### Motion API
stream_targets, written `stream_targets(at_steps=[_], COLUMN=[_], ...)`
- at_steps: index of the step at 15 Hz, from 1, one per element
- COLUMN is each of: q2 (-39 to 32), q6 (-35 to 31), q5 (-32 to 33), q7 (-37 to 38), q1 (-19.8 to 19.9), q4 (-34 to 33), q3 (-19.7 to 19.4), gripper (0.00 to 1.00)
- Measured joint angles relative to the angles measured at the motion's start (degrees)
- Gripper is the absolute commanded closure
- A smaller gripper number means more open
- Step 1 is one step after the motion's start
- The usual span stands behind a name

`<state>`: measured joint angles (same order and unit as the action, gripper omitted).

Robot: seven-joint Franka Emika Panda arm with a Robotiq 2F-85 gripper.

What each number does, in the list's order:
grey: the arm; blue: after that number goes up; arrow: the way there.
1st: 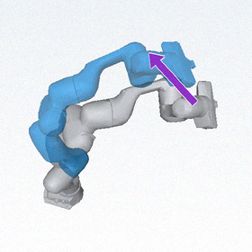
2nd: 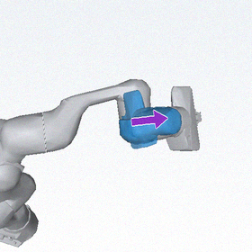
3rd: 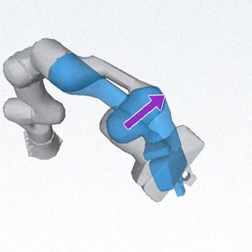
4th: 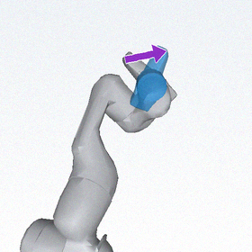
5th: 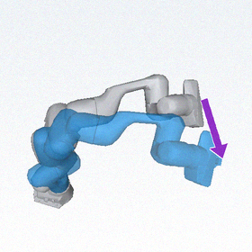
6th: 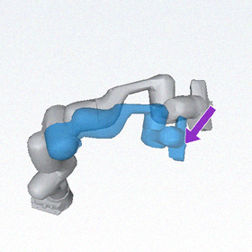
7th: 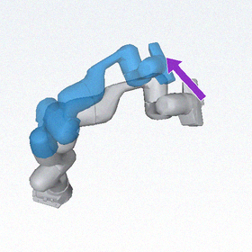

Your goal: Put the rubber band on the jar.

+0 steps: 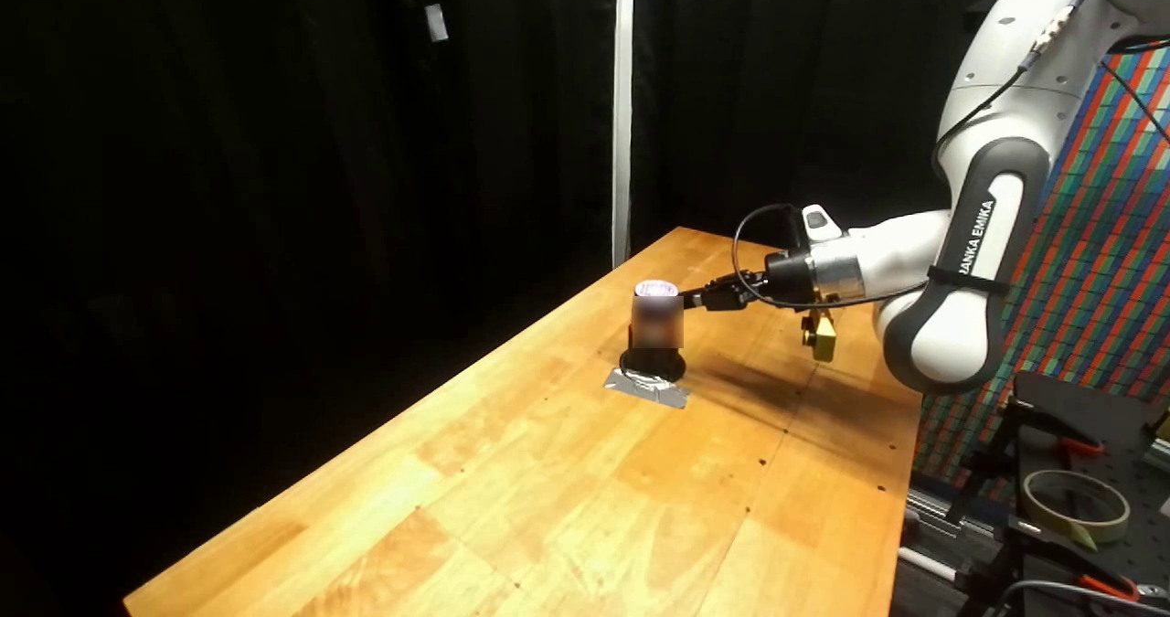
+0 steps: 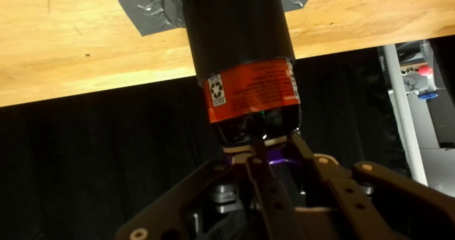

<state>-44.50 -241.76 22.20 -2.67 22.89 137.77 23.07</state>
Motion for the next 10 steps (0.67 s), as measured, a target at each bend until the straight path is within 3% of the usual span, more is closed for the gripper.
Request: stream_targets(at_steps=[2,6,10], q2=[-0.4,1.9,8.2], q6=[1.2,6.4,21.0], q5=[0.0,-0.4,-1.8], q7=[0.1,3.8,6.6], q1=[-0.4,-7.6,-10.4], q4=[0.1,2.8,6.8], q3=[-1.0,-9.8,-13.2], gripper=[0.29,0.01,0.00])
